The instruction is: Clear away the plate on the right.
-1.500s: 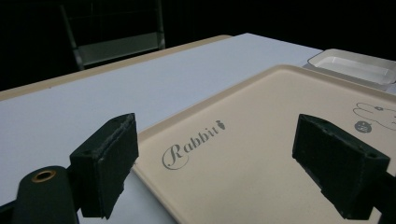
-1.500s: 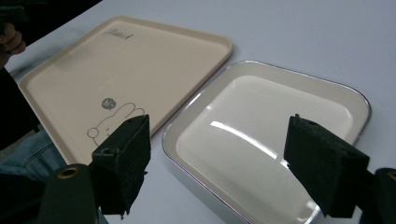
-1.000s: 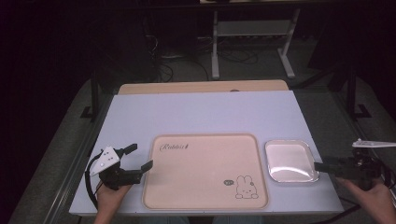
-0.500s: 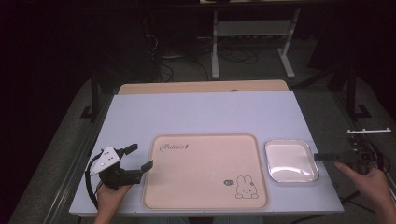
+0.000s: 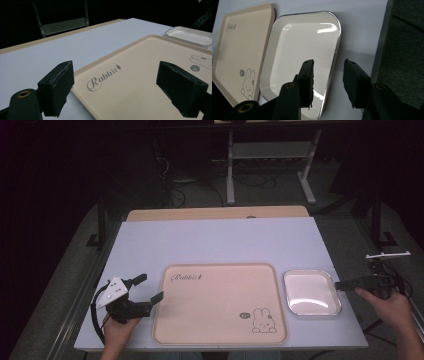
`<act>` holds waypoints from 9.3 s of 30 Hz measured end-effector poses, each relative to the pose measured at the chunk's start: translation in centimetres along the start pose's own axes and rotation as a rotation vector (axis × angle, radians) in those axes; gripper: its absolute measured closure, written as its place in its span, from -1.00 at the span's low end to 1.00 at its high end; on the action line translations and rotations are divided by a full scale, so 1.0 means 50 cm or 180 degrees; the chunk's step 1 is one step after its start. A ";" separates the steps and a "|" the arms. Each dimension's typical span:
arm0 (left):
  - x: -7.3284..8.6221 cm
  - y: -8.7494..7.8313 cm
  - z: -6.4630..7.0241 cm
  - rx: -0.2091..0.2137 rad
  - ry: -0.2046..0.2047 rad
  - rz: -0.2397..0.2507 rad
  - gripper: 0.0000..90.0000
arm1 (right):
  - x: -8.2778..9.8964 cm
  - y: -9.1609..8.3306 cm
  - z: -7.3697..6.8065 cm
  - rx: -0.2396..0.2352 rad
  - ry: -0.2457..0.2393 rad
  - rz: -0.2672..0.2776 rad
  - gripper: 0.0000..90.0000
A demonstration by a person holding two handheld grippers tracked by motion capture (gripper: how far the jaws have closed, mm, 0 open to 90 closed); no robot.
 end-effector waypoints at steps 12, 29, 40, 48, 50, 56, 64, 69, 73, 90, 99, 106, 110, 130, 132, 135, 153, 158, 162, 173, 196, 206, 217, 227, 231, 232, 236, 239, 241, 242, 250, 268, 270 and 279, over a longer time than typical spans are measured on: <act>0.000 -0.001 0.000 0.0006 0.0001 -0.0003 -0.69 | -0.010 0.019 0.002 0.0087 0.0134 -0.0218 0.60; 0.000 0.000 -0.001 0.0010 0.0002 -0.0004 -0.69 | -0.009 0.039 0.006 0.0099 0.0220 -0.0323 0.78; 0.000 -0.002 -0.002 0.0010 -0.0008 0.0003 -0.69 | -0.013 0.045 0.003 0.0131 0.0345 -0.0321 0.85; -0.001 -0.002 -0.001 0.0010 -0.0007 0.0008 -0.69 | -0.013 0.048 -0.001 0.0191 0.0375 -0.0299 0.86; -0.001 -0.002 -0.001 0.0009 -0.0007 0.0005 -0.69 | -0.012 0.047 0.000 0.0169 0.0422 -0.0284 0.87; -0.001 -0.003 -0.003 0.0007 -0.0002 0.0009 -0.69 | -0.007 0.048 0.007 0.0042 0.0463 -0.0198 0.91; -0.001 -0.008 -0.005 0.0000 -0.0017 0.0043 -0.69 | 0.010 0.048 0.010 -0.0161 0.0525 -0.0037 0.96; -0.001 -0.009 -0.005 0.0000 -0.0018 0.0038 -0.69 | 0.023 0.041 -0.001 -0.0380 0.0528 0.0104 0.95; -0.002 -0.012 -0.004 -0.0008 -0.0014 0.0059 -0.69 | 0.028 0.035 -0.013 -0.0404 0.0459 0.0202 0.95; -0.002 -0.013 -0.006 -0.0006 -0.0032 0.0064 -0.68 | 0.041 0.035 -0.051 -0.0714 0.0410 0.0354 0.95; -0.002 -0.012 -0.004 -0.0010 -0.0023 0.0053 -0.68 | 0.037 0.025 -0.105 -0.0844 0.0286 0.0463 0.94; -0.002 -0.014 -0.006 -0.0014 -0.0034 0.0070 -0.68 | 0.017 0.001 -0.149 -0.0845 0.0242 0.0548 0.94; -0.002 -0.014 -0.007 -0.0012 -0.0053 0.0083 -0.68 | 0.005 -0.014 -0.175 -0.0895 0.0207 0.0616 0.95; -0.002 -0.015 -0.011 -0.0026 -0.0073 0.0098 -0.68 | -0.075 -0.072 -0.420 -0.1014 -0.0400 0.0701 0.95; -0.002 -0.017 -0.013 -0.0029 -0.0076 0.0095 -0.68 | -0.081 -0.063 -0.435 -0.1037 -0.0408 0.0683 0.95; -0.002 -0.018 -0.014 -0.0038 -0.0081 0.0109 -0.68 | -0.089 -0.043 -0.447 -0.1114 -0.0375 0.0668 0.95; -0.002 -0.021 -0.014 -0.0036 -0.0080 0.0114 -0.68 | -0.086 0.150 -0.475 -0.1313 -0.0285 0.0543 0.95; -0.002 -0.021 -0.015 -0.0037 -0.0081 0.0115 -0.68 | -0.078 0.176 -0.467 -0.1298 -0.0217 0.0568 0.95; -0.002 -0.023 -0.017 -0.0049 -0.0078 0.0123 -0.68 | -0.055 0.208 -0.452 -0.1373 0.0008 0.0651 0.95; -0.003 -0.026 -0.017 -0.0052 -0.0077 0.0128 -0.68 | -0.013 0.240 -0.438 -0.1306 0.0219 0.0742 0.95; -0.003 -0.029 -0.019 -0.0054 -0.0087 0.0146 -0.68 | 0.024 0.305 -0.401 -0.1097 0.0458 0.0732 0.91; -0.003 -0.030 -0.019 -0.0056 -0.0083 0.0151 -0.68 | 0.027 0.318 -0.398 -0.1012 0.0483 0.0695 0.91; -0.003 -0.029 -0.019 -0.0050 -0.0088 0.0152 -0.68 | 0.029 0.324 -0.394 -0.0918 0.0521 0.0689 0.90; -0.003 -0.029 -0.019 -0.0052 -0.0087 0.0156 -0.68 | 0.030 0.333 -0.390 -0.0823 0.0588 0.0670 0.90; -0.003 -0.029 -0.019 -0.0052 -0.0081 0.0154 -0.68 | 0.031 0.337 -0.389 -0.0797 0.0603 0.0642 0.89; -0.003 -0.029 -0.019 -0.0051 -0.0084 0.0154 -0.68 | 0.031 0.338 -0.388 -0.0784 0.0607 0.0644 0.89; -0.003 -0.029 -0.019 -0.0053 -0.0086 0.0155 -0.68 | 0.029 0.336 -0.387 -0.0779 0.0602 0.0642 0.87; -0.003 -0.029 -0.019 -0.0052 -0.0088 0.0155 -0.68 | 0.028 0.335 -0.386 -0.0757 0.0595 0.0647 0.86; -0.003 -0.029 -0.019 -0.0056 -0.0084 0.0155 -0.68 | 0.029 0.335 -0.384 -0.0738 0.0580 0.0643 0.85; -0.003 -0.029 -0.018 -0.0054 -0.0081 0.0149 -0.68 | 0.031 0.339 -0.383 -0.0701 0.0572 0.0621 0.85; -0.003 -0.029 -0.020 -0.0056 -0.0083 0.0156 -0.68 | 0.037 0.350 -0.374 -0.0645 0.0634 0.0589 0.83; -0.003 -0.027 -0.018 -0.0048 -0.0083 0.0153 -0.68 | 0.077 0.340 -0.375 -0.0504 0.0512 0.0537 0.66; -0.004 -0.026 -0.017 -0.0053 -0.0074 0.0151 -0.68 | 0.082 0.339 -0.378 -0.0535 0.0487 0.0539 0.69; -0.003 -0.023 -0.016 -0.0041 -0.0081 0.0138 -0.68 | 0.089 0.344 -0.386 -0.0647 0.0474 0.0502 0.74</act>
Point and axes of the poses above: each handheld gripper's, and its own axes: y roughly forward along the jaws, x roughly out of its underside, z roughly to its right, the point moved 4 cm from there along y, roughly forward along the jaws, and after that the axes turned 8 degrees about -z, right-handed, at the moved point
